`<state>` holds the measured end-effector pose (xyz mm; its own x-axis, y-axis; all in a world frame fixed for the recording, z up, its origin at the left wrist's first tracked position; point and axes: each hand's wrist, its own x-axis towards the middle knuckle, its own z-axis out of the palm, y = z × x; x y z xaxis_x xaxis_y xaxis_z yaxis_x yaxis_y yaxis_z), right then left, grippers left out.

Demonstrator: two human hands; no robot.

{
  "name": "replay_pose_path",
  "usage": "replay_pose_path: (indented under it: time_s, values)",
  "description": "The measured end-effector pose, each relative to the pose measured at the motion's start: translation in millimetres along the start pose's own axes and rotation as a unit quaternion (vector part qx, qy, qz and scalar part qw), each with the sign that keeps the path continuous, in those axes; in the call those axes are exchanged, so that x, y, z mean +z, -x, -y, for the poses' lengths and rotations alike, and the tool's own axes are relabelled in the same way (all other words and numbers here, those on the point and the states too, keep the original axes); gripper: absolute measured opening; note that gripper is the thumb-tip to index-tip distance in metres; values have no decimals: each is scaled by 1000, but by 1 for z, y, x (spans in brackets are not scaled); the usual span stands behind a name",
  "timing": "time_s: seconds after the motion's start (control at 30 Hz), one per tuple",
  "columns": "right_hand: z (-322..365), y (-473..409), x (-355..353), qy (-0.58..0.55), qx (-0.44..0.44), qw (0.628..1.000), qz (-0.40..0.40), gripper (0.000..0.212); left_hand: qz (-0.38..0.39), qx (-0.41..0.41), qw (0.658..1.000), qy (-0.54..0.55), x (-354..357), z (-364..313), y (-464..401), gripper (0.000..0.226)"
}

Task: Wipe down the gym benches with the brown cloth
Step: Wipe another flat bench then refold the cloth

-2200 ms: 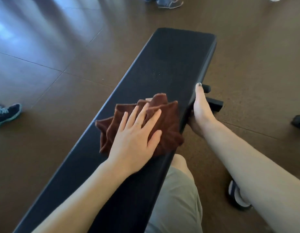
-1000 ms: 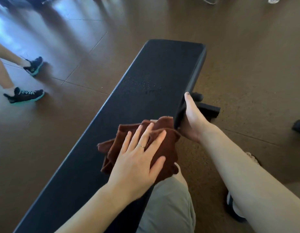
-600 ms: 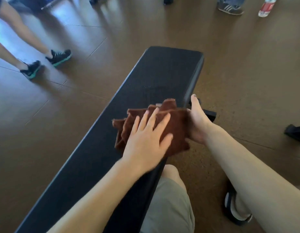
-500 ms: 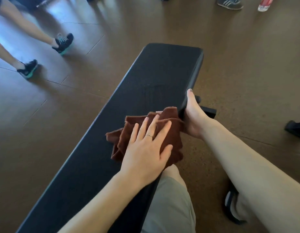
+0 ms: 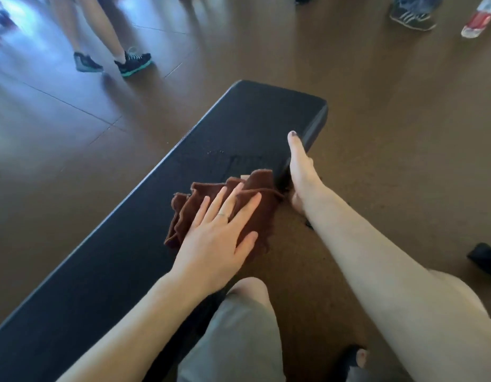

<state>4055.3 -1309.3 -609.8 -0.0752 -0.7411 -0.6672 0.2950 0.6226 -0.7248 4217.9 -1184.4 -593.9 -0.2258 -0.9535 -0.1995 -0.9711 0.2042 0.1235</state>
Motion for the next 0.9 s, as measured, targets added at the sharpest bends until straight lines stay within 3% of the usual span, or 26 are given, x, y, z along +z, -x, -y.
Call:
replay_pose_path:
  time_s: [0.2,0.4,0.6,0.9]
  values:
    - [-17,-21,15,-41,-77,994,-68,99,-39,-51,998,20,5,-2,5,63]
    - [-17,-33,4,-50,-44,997,-26,101,-60,-126,989,50,-4,-10,-50,62]
    - [-14,-29,0,-43,-43,998,-21,93,-50,-188,979,66,6,-33,3,69]
    - [-20,-32,0,-39,-46,998,-28,87,-99,-200,971,86,1,-9,-30,60]
